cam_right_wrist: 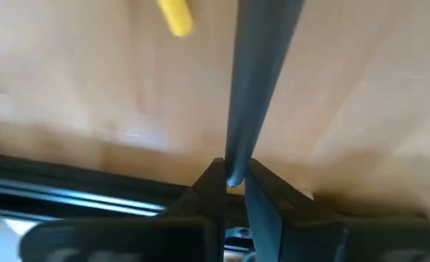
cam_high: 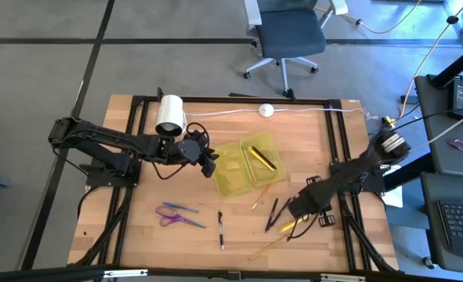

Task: Pick & place school supplies into a supply box
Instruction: Put the black pen into the yellow supply box

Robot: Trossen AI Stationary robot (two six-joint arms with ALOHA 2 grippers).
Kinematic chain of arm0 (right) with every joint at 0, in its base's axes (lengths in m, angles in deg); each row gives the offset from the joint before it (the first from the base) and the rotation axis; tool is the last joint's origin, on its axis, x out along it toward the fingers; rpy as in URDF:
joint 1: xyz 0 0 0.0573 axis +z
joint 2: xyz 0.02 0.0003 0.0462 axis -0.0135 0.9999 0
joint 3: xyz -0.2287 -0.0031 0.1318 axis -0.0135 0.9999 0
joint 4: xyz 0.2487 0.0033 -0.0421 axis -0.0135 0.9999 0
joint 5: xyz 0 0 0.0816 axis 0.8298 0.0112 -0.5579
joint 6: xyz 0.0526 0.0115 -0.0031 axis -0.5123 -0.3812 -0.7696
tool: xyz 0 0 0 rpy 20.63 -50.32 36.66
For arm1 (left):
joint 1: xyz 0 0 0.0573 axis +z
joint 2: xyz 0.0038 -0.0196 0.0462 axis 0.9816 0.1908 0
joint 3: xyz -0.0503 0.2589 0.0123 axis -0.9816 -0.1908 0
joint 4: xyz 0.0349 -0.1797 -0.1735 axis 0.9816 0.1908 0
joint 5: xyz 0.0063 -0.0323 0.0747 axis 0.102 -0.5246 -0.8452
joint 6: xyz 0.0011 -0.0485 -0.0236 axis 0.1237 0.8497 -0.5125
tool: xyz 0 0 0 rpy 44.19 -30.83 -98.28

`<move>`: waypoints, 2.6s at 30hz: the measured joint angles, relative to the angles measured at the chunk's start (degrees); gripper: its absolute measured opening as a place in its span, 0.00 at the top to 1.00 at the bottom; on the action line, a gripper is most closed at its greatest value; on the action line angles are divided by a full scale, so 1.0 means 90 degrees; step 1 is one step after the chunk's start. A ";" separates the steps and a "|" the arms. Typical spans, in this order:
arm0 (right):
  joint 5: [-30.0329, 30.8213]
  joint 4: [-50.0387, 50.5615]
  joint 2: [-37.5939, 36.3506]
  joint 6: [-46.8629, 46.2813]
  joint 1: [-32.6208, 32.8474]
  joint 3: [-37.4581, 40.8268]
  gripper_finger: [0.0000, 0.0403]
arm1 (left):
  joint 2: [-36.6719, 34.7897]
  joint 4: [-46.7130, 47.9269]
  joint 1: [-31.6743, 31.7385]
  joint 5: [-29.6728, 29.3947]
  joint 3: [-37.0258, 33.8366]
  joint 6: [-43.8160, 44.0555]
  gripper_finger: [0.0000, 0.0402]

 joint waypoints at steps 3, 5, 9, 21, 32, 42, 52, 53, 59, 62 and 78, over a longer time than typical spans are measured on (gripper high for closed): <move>-0.0028 -0.0208 -0.0630 -0.0423 -0.0060 -0.0089 0.89 | 0.0000 0.0002 0.0000 0.0002 0.0000 -0.0002 0.68; -0.0030 -0.0481 -0.1019 -0.0756 -0.0183 -0.0132 0.89 | 0.0000 0.0000 -0.0002 0.0004 0.0000 -0.0002 0.68; -0.0043 -0.1264 -0.1647 -0.1405 -0.0574 -0.0200 0.89 | 0.0000 0.0000 0.0000 0.0004 0.0000 -0.0007 0.68; 0.0318 -0.2502 -0.1903 -0.1717 -0.2452 -0.0201 0.89 | 0.0000 0.0001 0.0000 0.0042 0.0000 -0.0391 0.68; -0.0279 -0.3074 -0.1340 -0.1203 -0.4320 -0.0421 0.88 | 0.0000 0.0008 0.0000 0.0849 0.0000 -0.0562 0.68; -0.0235 -0.0655 0.0811 -0.0192 -0.4884 -0.2351 0.88 | 0.0000 0.0026 0.0000 0.1412 0.0000 -0.1066 0.68; -0.0230 0.0061 0.2330 0.0467 -0.5091 -0.3116 0.88 | 0.0000 0.0049 0.0000 0.1611 0.0000 -0.1145 0.68; -0.0229 0.0108 0.2411 0.0468 -0.5097 -0.3154 0.88 | 0.0000 0.0049 0.0000 0.1609 0.0000 -0.1191 0.68; -0.0230 0.0196 0.2637 0.0452 -0.5088 -0.3178 0.88 | 0.0000 0.0049 0.0000 0.1609 0.0000 -0.1224 0.68; -0.0228 0.0192 0.2649 0.0458 -0.5090 -0.3178 0.88 | 0.0000 0.0049 0.0000 0.1585 0.0000 -0.1224 0.68; -0.0228 0.0172 0.2642 0.0448 -0.5090 -0.3178 0.88 | 0.0001 0.0049 0.0000 0.1580 0.0000 -0.1323 0.68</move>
